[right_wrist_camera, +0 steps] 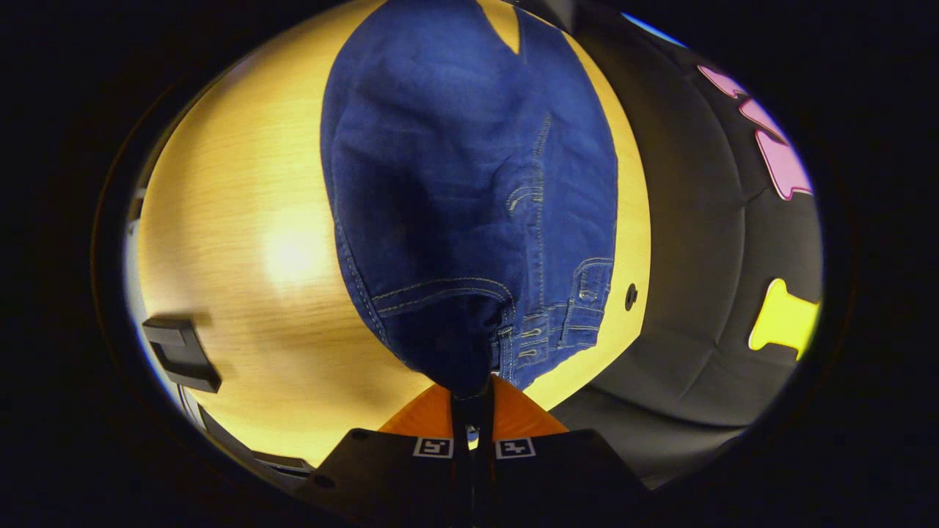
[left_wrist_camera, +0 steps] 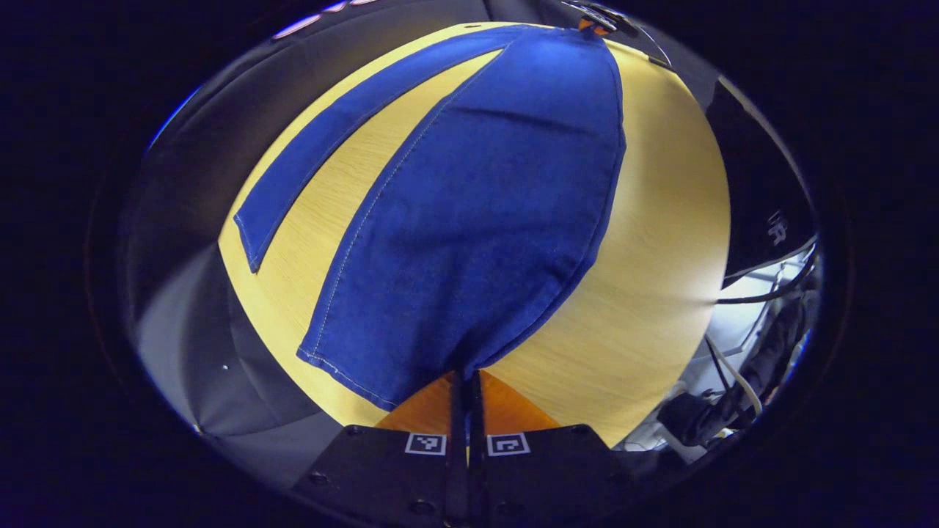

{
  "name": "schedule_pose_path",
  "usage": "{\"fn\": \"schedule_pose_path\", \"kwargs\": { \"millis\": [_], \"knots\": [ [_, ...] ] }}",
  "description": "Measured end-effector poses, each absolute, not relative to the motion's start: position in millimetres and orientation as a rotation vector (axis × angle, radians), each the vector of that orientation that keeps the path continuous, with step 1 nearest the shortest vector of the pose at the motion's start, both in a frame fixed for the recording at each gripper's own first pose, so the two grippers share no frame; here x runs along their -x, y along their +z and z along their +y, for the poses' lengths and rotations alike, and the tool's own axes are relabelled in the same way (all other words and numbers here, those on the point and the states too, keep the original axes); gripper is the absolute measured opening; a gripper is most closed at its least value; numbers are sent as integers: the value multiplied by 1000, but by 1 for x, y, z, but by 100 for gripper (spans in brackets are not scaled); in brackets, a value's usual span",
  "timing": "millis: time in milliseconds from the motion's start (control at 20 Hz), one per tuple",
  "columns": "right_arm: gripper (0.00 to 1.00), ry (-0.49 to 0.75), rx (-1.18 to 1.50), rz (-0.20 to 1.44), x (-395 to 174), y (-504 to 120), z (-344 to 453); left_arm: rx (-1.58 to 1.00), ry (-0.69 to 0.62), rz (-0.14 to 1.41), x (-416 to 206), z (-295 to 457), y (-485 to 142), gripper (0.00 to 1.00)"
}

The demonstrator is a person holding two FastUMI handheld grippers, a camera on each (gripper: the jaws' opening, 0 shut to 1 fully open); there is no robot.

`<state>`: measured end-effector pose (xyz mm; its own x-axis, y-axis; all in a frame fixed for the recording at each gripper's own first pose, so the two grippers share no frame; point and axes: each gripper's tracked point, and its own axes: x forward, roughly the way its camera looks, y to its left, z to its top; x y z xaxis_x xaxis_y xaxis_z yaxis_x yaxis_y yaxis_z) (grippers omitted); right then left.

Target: Grasp the waist and the cuffs of the jeans and fold them to make the two legs overlap; first hold the waist and fold one-third of the jeans toward the cuffs, then hold the cuffs and fold the remaining one-third in the same direction to finish folding.

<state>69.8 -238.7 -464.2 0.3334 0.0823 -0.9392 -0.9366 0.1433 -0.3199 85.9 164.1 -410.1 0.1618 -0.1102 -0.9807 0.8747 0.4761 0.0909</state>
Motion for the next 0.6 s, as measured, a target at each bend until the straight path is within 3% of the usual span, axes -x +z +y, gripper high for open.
{"fn": "schedule_pose_path", "kwargs": {
  "millis": [300, 450, 600],
  "knots": [
    [6, 829, 1061, 945, -140, -419, -229, -608, -896, 1300, -123, 139, -371, 6],
    [6, 754, 987, 921, -194, -403, -218, -552, -900, 1250, -165, 124, -344, 6],
    [6, 620, 858, 913, -248, -391, -210, -429, -797, 1148, -240, 115, -318, 6]
  ]
}}
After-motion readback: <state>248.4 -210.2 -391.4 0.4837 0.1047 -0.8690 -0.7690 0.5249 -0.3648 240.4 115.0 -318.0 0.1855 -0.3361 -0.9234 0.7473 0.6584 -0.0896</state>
